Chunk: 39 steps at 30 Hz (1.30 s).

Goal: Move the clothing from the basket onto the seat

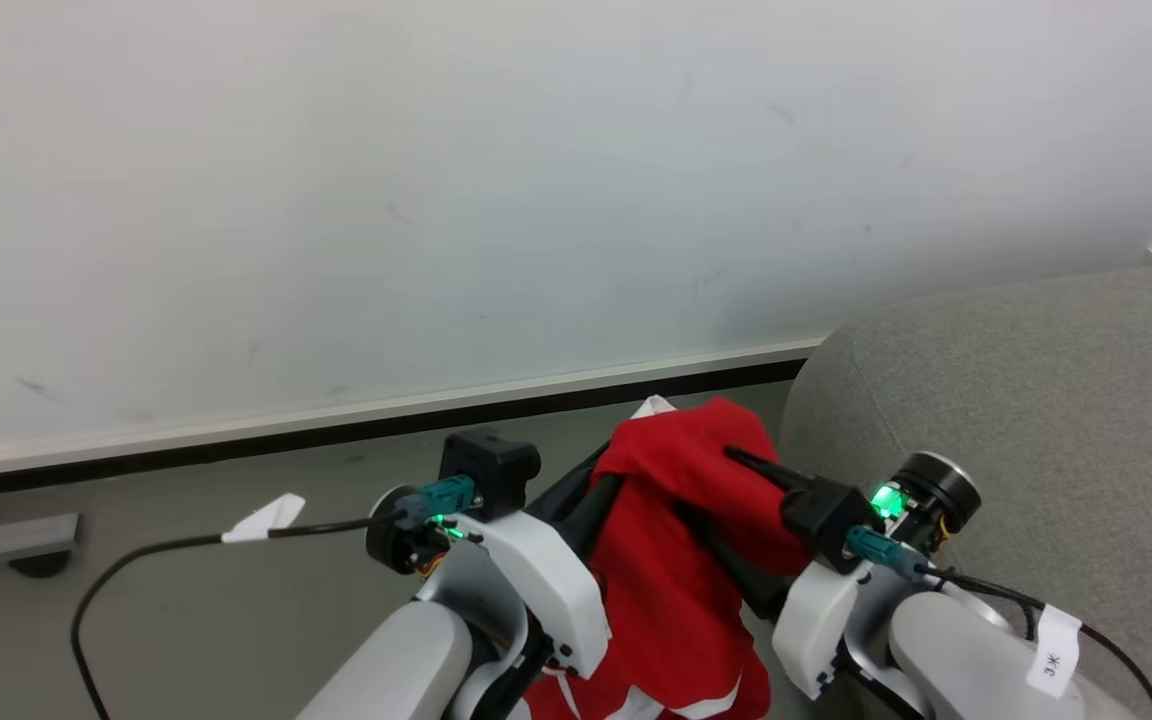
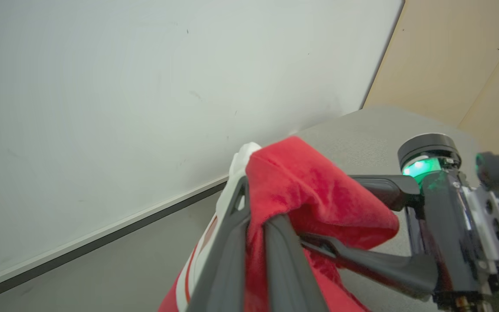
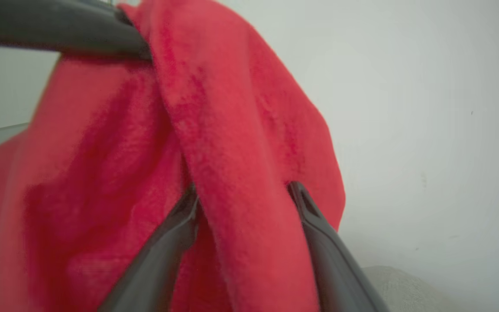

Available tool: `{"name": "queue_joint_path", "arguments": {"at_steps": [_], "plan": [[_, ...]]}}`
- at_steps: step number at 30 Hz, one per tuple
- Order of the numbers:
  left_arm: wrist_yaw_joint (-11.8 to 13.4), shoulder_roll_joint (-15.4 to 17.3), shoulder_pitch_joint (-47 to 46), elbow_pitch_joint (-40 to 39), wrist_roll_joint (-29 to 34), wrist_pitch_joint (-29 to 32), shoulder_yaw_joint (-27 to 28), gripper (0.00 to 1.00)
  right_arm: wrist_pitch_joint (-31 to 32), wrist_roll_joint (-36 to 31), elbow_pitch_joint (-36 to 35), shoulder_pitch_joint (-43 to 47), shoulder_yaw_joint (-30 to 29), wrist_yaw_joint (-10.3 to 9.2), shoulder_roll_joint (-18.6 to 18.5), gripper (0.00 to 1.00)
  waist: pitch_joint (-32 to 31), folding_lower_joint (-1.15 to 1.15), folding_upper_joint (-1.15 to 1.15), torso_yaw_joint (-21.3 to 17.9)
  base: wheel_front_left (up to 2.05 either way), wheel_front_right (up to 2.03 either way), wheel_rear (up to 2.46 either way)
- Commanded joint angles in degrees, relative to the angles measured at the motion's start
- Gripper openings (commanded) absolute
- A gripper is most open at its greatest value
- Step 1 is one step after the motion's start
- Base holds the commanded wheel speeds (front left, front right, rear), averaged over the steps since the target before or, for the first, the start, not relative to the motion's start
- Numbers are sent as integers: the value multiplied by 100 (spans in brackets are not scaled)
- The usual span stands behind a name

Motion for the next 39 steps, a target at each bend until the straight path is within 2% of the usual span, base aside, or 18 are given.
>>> {"name": "queue_joint_path", "arguments": {"at_steps": [1,3,9,18,19,20,21,30,39], "plan": [[-21,-12,-66,50,-100,-21,-2,0,-82,221,314,-114,-4,-12,181,100,-5,0,-1,25,0,0,0],[-19,-32,-96,107,-112,-45,-7,0,-137,428,597,-165,33,-12,362,0,-10,0,-1,45,0,0,0],[41,-25,-141,320,-95,-129,17,0,-448,883,1162,-349,96,-12,701,0,-6,0,-1,72,0,0,0],[95,-4,-185,564,-43,-282,3,0,-794,1070,1728,-551,-125,-12,927,0,25,0,-1,119,0,0,0],[120,-3,-186,583,-19,-320,7,32,-828,1068,1766,-576,-171,-12,946,0,29,0,-1,126,0,0,0],[120,-3,-186,583,-19,-320,7,32,-828,1068,1766,-576,-171,-12,946,0,29,0,-1,126,0,0,0],[140,-3,-177,633,10,-365,-6,100,-842,1037,1839,-599,-261,-12,977,0,33,0,-1,141,0,0,0],[166,-54,-79,765,-59,-476,-56,100,-871,802,1728,-495,-685,-12,1036,0,53,0,-1,222,0,0,0],[140,-17,92,831,-99,-613,-132,100,-872,642,1590,-314,-1163,-12,849,0,62,0,-1,266,0,0,0]]}}
